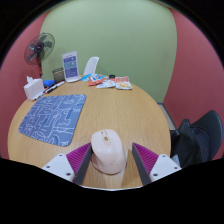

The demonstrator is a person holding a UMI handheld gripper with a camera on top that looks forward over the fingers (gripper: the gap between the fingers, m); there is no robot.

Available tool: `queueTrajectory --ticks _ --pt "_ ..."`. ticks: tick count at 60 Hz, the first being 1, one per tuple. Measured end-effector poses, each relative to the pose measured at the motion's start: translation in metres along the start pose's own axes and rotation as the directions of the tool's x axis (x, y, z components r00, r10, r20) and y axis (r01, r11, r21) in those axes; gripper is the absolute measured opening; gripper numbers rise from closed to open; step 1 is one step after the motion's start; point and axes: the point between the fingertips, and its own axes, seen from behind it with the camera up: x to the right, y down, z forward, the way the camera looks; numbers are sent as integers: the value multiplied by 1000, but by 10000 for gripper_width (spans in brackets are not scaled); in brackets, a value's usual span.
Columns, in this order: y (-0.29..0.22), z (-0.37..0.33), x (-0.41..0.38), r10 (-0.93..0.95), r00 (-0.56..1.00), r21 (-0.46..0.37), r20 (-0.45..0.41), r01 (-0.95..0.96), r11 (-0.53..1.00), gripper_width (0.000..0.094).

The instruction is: Arrange mouse

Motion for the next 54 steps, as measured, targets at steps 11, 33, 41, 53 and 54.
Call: queueTrajectory --ticks 11,33,41,53,54 --pt "-13 19 2 15 1000 18 19 -16 1000 537" --pt "-46 -1 22 71 995 56 -77 -66 996 393" --pt "-129 -33 45 106 980 193 -168 -73 978 393" --pt "-271 -81 -11 134 981 402 -141 -67 913 391" --pt "-277 -81 -24 128 983 409 -129 -65 910 393"
